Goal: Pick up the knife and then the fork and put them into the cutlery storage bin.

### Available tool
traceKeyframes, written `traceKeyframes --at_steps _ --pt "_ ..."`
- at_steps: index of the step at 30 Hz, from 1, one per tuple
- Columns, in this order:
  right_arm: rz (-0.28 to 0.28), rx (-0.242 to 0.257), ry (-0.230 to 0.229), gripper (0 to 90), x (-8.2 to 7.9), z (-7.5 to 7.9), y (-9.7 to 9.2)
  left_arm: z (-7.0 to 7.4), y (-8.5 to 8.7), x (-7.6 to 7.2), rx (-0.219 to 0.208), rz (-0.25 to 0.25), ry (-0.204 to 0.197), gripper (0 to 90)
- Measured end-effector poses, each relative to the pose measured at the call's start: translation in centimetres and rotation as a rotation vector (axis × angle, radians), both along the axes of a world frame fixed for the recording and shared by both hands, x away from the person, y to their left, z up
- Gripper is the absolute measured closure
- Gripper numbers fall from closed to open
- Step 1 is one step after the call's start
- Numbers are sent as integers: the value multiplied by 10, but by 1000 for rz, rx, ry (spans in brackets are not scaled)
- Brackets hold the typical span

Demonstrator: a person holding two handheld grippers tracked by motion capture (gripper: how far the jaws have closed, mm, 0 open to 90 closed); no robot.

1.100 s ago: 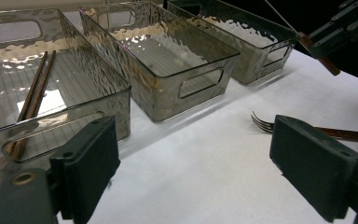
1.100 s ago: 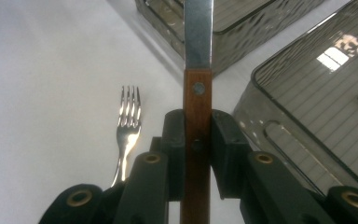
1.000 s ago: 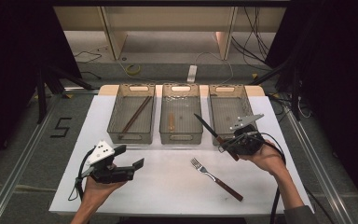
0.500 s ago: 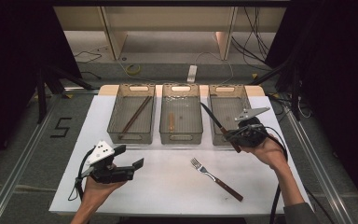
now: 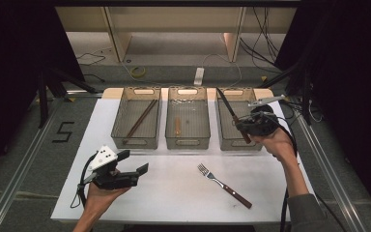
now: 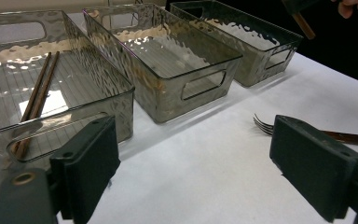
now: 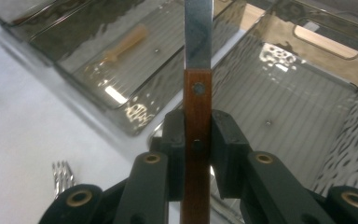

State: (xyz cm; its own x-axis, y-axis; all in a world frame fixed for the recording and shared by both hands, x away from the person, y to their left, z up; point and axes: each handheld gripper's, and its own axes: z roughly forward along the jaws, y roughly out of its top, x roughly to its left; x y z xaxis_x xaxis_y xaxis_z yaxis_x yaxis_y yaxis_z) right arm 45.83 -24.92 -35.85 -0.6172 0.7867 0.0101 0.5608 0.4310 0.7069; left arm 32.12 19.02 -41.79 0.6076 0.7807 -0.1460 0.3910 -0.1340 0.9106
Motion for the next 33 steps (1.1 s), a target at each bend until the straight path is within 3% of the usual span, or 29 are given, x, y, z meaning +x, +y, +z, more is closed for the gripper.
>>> traceKeyframes --at_steps 21,33 --pt "-128 47 74 771 45 -4 8 0 0 0 3 -2 -3 148" --pt "-172 69 116 770 54 -14 8 0 -1 -1 7 -4 -4 148"
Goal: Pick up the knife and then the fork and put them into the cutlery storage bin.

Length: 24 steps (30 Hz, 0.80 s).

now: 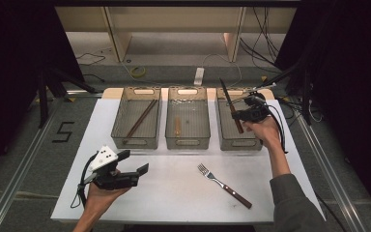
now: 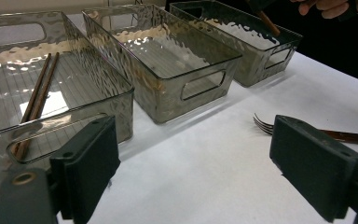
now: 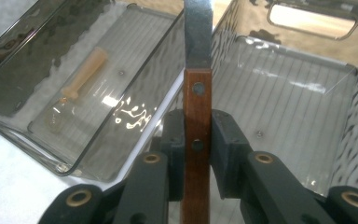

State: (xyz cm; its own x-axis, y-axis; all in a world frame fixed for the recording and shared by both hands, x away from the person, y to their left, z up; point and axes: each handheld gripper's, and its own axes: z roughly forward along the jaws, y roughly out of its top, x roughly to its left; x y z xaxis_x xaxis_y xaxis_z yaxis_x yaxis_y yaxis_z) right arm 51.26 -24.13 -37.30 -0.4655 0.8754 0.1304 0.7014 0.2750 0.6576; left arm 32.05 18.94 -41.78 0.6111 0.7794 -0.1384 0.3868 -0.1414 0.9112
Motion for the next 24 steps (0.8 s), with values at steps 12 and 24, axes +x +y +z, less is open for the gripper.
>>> traceKeyframes --at_steps 12,24 --pt "-33 -24 45 769 3 -14 2 0 0 0 1 -3 0 148" --pt "-64 -33 79 768 5 -23 -1 0 0 0 1 -4 -2 149"
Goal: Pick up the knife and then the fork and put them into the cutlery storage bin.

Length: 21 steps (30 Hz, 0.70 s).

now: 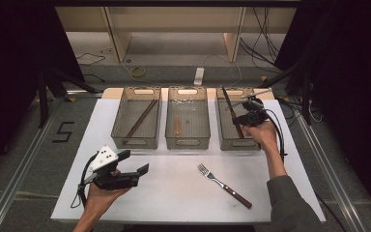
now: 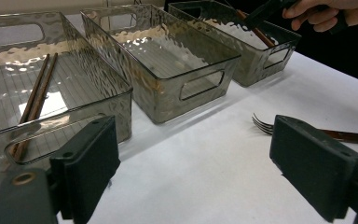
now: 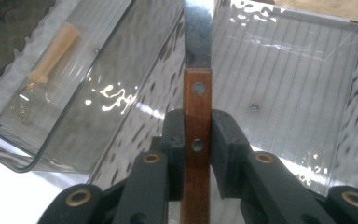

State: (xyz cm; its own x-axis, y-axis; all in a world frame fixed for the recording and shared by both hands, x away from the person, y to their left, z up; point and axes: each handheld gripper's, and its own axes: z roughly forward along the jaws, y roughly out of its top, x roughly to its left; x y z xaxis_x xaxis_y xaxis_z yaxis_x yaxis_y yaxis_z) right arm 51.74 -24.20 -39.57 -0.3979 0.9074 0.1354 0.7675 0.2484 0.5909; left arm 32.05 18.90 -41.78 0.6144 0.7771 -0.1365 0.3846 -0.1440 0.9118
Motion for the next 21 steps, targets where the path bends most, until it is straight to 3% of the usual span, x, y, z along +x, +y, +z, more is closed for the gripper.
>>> traceKeyframes --at_steps 5,9,16,21 --pt "0 10 34 755 3 -4 0 0 0 0 -1 2 0 149" --pt "23 57 39 657 3 -4 0 0 0 0 -3 4 2 149" --pt "60 26 -15 574 -7 8 2 0 1 0 -4 5 1 149" --pt "128 -2 -69 487 -27 18 8 0 1 0 -5 7 3 149"
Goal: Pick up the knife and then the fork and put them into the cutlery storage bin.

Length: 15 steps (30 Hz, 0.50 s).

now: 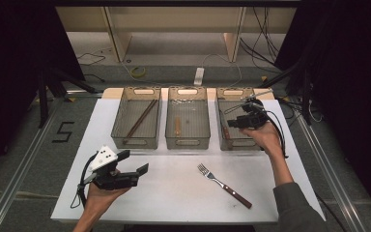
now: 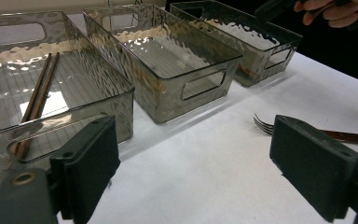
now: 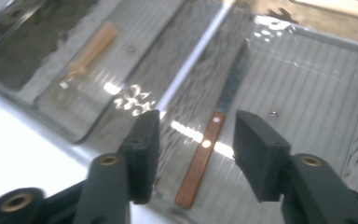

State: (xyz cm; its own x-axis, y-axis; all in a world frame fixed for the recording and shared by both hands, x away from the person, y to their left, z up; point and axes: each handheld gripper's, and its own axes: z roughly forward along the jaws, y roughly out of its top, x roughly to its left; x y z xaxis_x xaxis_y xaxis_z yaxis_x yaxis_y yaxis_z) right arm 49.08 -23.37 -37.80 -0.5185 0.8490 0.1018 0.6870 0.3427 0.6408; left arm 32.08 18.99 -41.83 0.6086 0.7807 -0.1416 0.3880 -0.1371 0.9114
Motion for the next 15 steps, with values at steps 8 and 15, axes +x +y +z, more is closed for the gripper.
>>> traceKeyframes --at_steps 8,15 --pt "109 -7 -36 380 -37 10 7 0 1 0 1 5 0 148" --pt "165 11 -59 342 -63 18 10 0 1 -1 1 1 -3 148"
